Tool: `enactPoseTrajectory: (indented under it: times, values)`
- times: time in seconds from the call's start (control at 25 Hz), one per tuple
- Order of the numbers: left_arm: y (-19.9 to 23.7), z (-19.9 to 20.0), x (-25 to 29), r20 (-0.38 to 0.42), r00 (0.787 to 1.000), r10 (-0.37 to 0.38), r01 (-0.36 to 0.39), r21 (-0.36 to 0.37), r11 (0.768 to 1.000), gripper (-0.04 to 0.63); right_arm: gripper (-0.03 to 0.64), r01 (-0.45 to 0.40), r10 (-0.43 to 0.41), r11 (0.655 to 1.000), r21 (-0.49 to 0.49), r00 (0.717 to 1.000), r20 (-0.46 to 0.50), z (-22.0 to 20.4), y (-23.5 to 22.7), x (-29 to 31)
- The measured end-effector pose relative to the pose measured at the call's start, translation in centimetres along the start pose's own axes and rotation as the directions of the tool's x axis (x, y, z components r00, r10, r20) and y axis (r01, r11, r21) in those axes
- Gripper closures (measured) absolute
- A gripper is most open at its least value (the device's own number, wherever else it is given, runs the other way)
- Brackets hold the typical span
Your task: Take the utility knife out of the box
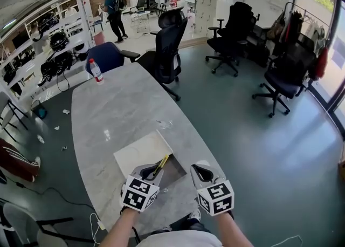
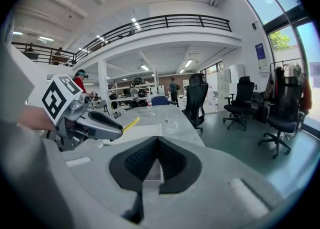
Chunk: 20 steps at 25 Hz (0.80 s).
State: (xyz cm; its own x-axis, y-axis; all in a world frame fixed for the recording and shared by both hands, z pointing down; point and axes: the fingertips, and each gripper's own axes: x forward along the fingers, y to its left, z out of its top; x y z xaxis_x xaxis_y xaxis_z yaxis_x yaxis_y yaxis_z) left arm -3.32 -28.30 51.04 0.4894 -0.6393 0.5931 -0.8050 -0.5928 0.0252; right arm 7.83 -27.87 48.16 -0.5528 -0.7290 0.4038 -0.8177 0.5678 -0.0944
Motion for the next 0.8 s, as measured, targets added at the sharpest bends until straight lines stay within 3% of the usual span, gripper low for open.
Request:
enactPoseTrajectory:
  times: [0.16, 0.32, 0.64, 0.8]
  values:
    - [0.8, 1.9, -1.6, 0.085, 0.996, 0.038, -0.036, -0.026, 0.999, 0.534, 0.612, 0.005, -0.005, 1.000, -0.002, 1.000, 0.013, 0.6, -0.2, -0.3]
    - [1.9, 3.9, -3.3, 0.186, 0.977, 0.100, -0.091, -0.057, 0.994, 0.534, 0.612, 0.012, -0.012, 1.000, -0.005, 0.999, 0.032, 1.4, -0.8, -0.6]
    - [4.3, 6.3, -6.7, 0.355, 0.907, 0.229, -0.193, -0.132, 0.972, 0.534, 0.612, 0.013, -0.015, 1.000, 0.016, 0.994, 0.105, 4.3, -1.6, -1.4]
    - [4.4, 6.5, -7.5, 0.396, 0.879, 0.266, -0.220, -0.159, 0.962, 0.534, 0.612, 0.012, -0.015, 1.000, 0.024, 0.990, 0.140, 5.6, -1.9, -2.0]
